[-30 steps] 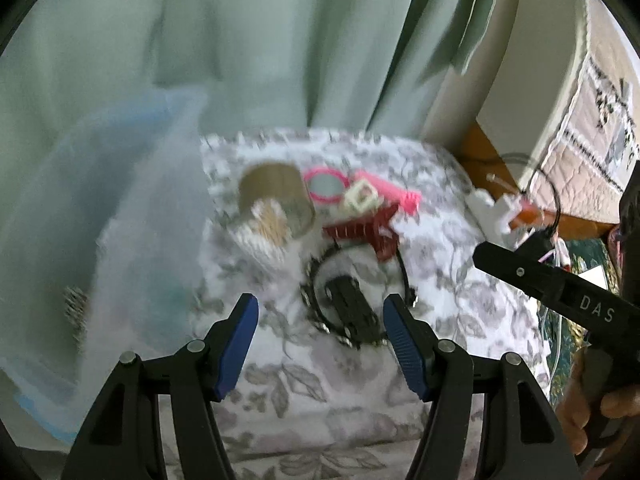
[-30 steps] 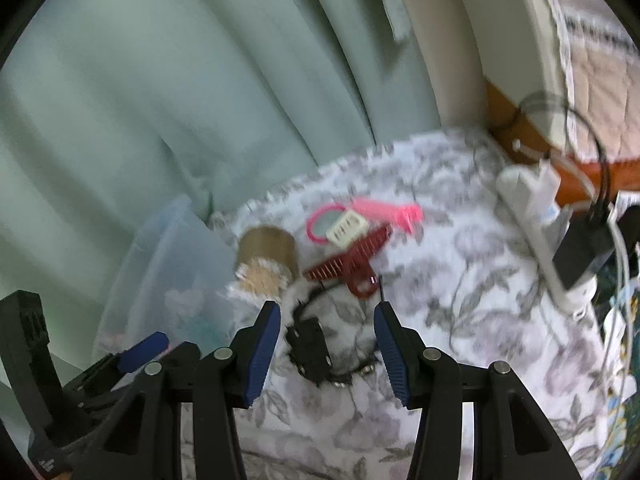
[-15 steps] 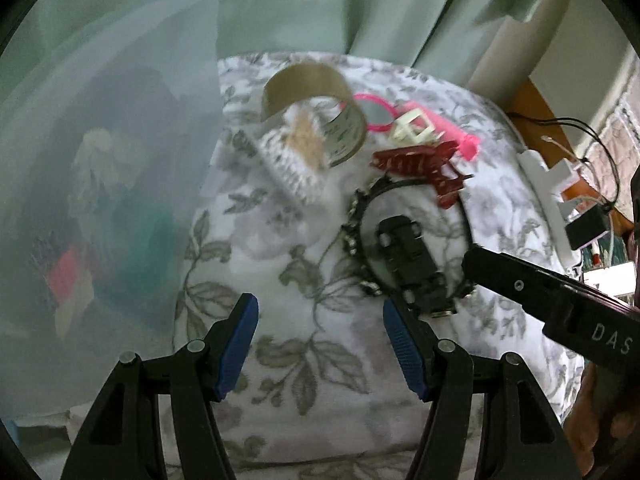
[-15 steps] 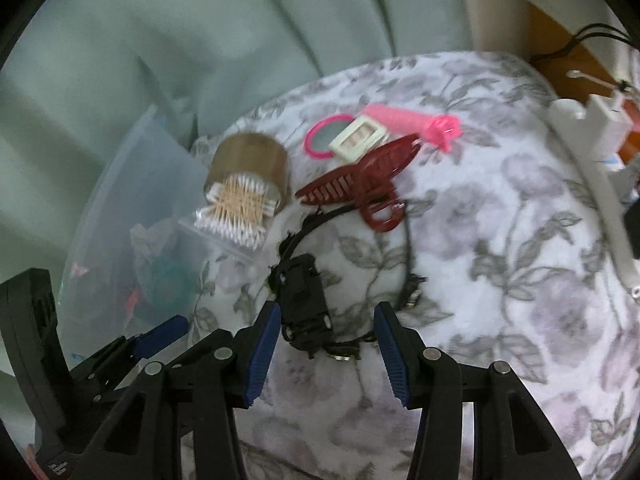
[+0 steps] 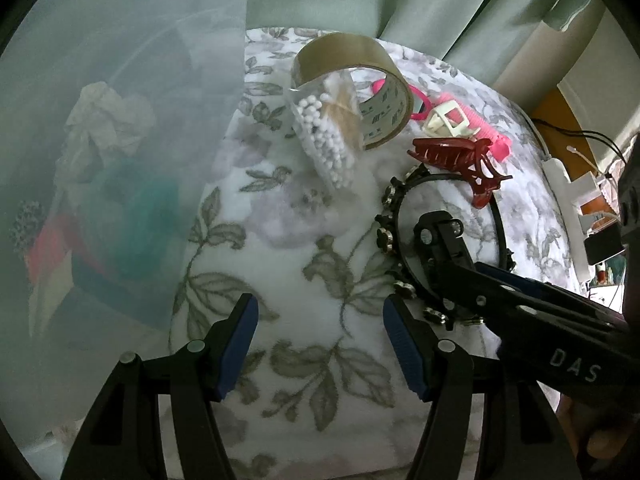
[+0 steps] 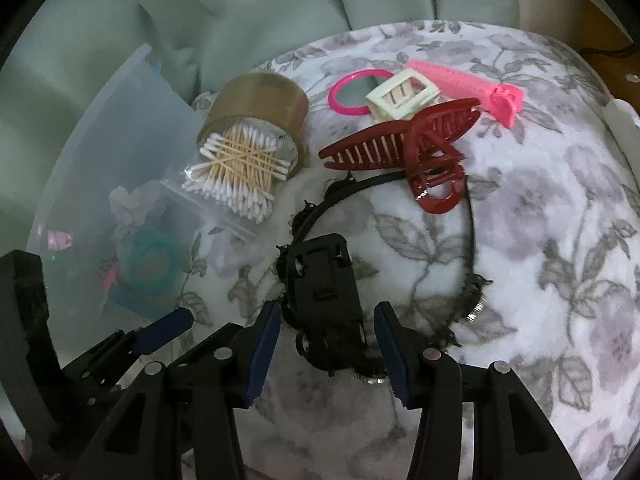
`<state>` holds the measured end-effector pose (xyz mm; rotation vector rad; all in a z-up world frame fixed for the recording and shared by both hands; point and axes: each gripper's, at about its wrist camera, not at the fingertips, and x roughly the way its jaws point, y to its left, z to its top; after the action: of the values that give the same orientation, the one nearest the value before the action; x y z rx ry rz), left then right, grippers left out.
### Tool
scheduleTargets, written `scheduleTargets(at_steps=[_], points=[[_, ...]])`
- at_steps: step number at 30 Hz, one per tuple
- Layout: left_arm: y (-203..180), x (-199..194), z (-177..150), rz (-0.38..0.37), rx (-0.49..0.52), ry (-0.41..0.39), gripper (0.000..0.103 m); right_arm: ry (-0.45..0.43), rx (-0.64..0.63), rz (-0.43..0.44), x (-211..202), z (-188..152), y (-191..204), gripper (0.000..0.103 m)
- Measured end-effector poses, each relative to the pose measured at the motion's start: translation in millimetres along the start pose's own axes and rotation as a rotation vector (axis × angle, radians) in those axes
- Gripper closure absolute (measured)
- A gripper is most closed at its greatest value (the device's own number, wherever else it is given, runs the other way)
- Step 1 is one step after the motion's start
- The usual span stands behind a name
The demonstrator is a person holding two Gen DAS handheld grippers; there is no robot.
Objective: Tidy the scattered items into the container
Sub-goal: 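Grasp the black toy car with the right gripper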
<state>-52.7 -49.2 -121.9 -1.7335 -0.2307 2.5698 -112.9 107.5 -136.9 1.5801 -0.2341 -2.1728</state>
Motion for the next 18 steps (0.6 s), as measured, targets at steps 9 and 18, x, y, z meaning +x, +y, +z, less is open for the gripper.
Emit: scheduleTargets(at_steps=[9,18], points=[[-11,0,-8,0.016,-0.040,-0.005,0.037,0.008,0.022,-0.001,9,2,-7,0.062],[-9,-1,-7,-0.005,-0.018,-0.017,0.037,-0.034,0.070,0.007,-12,2,-27,0.065]])
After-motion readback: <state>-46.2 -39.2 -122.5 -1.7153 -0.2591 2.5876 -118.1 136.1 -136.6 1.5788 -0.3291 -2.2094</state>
